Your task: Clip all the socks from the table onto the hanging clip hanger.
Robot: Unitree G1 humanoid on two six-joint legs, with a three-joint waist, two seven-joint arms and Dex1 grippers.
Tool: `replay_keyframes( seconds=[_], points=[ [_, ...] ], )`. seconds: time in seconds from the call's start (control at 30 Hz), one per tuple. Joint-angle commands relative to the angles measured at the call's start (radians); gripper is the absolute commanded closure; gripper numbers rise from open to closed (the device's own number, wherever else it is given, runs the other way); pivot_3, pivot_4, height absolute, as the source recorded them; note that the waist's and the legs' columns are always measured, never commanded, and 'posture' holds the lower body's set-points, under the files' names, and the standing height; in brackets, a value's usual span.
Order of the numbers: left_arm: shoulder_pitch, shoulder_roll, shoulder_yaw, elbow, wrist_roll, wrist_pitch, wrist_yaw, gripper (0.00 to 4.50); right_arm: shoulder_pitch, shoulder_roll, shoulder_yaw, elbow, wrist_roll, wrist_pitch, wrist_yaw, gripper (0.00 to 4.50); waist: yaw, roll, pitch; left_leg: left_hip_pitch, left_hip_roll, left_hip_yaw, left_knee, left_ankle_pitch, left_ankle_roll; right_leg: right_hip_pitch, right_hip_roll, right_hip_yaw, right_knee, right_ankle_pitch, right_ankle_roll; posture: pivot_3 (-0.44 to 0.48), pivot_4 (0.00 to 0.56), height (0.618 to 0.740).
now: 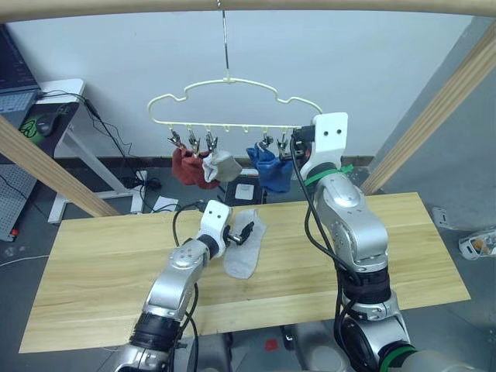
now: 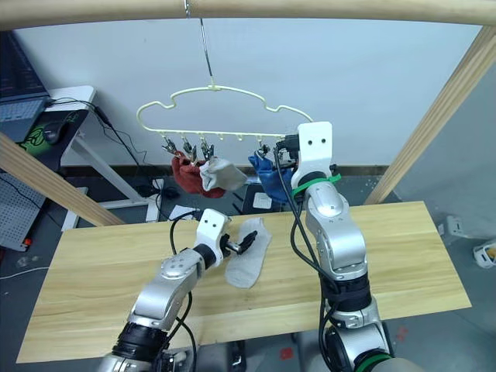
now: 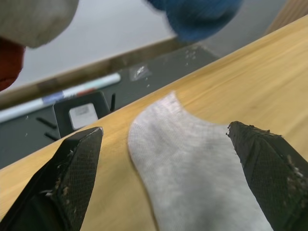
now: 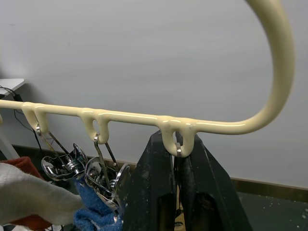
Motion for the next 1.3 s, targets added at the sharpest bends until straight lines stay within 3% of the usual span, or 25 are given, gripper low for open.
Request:
replay_keyframes(
  seconds=[0.03,0.23,0.27,0.83,1.3],
  points=[
    [-0.066,-0.039,-0.023,0.104,0.028,-0.045,-0.002,0.02,0.0,-0.002,0.017,-0.068,-0.002,0.01,0.003,4.5,0.0,0.0,0.0,0.0,0.0,0.0,0.0,0.0,0.0,0.0,0.0,0.0,0.0,0.0,0.0,-0.242,0.31,0.74],
    [-0.132,-0.099,-0.016,0.218,0.032,-0.002,0.0,0.02,0.0,-0.003,0.024,-0.082,-0.002,0.024,0.0,4.5,-0.005,0.0,0.0,0.0,0.0,0.001,-0.001,0.0,0.0,0.0,0.0,0.0,-0.002,0.0,0.0,-0.265,0.31,0.74],
    [-0.133,-0.102,-0.015,0.222,0.039,-0.001,0.007,0.2,0.0,-0.003,0.023,-0.083,-0.002,0.025,0.0,4.5,-0.006,0.0,0.0,0.0,0.0,0.001,-0.001,0.0,0.0,0.0,0.0,0.0,-0.002,0.0,0.0,-0.265,0.31,0.74],
    [-0.021,-0.107,-0.009,0.089,0.037,0.045,0.004,4.42,-0.002,0.007,0.022,-0.077,0.001,0.018,-0.006,4.5,-0.008,0.0,0.0,0.0,0.001,0.0,-0.002,0.0,0.0,0.001,0.0,0.001,-0.006,0.0,0.0,-0.26,0.307,0.74],
    [-0.017,-0.196,-0.012,-0.108,-0.103,-0.303,-0.161,4.49,-0.002,0.02,0.012,-0.147,0.017,0.054,-0.01,4.5,-0.011,0.0,0.0,-0.004,0.001,0.0,-0.004,0.0,0.0,0.001,-0.001,0.002,-0.014,0.0,0.001,-0.279,0.285,0.74]
  ],
)
